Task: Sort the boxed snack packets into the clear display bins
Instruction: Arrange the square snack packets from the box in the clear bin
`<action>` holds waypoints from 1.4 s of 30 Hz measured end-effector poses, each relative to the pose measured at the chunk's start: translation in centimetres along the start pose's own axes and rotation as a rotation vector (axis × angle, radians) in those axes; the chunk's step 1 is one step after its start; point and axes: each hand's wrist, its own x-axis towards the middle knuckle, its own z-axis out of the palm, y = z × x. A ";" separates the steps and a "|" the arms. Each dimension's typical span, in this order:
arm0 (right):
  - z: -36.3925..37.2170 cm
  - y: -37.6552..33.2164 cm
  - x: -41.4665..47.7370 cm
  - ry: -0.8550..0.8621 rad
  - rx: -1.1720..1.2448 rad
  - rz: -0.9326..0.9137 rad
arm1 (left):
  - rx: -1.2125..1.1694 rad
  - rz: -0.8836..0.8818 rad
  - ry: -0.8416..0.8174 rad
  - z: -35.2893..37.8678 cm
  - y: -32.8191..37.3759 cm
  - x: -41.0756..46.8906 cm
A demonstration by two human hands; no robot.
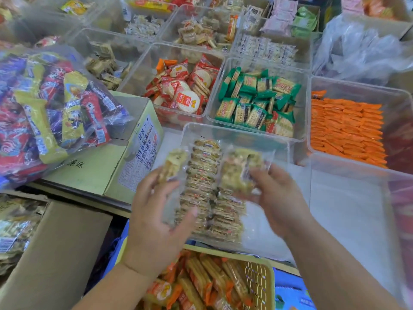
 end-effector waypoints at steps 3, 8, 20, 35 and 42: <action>-1.7 -1.6 3.9 0.135 -0.796 -0.494 | -0.014 -0.273 0.028 0.5 -2.0 0.5; -2.0 -1.2 11.2 -0.060 -1.374 -0.577 | 0.211 -0.325 -0.136 1.7 -3.5 0.5; 1.8 2.1 17.9 -0.155 -1.699 -0.256 | 0.305 -0.375 -0.257 2.6 -5.2 0.8; -0.7 5.4 16.4 0.377 -0.478 0.061 | 0.202 -0.523 -0.243 2.5 -5.4 2.5; -0.9 6.5 17.5 0.273 -0.322 0.280 | 0.182 -0.534 -0.267 2.7 -5.6 2.8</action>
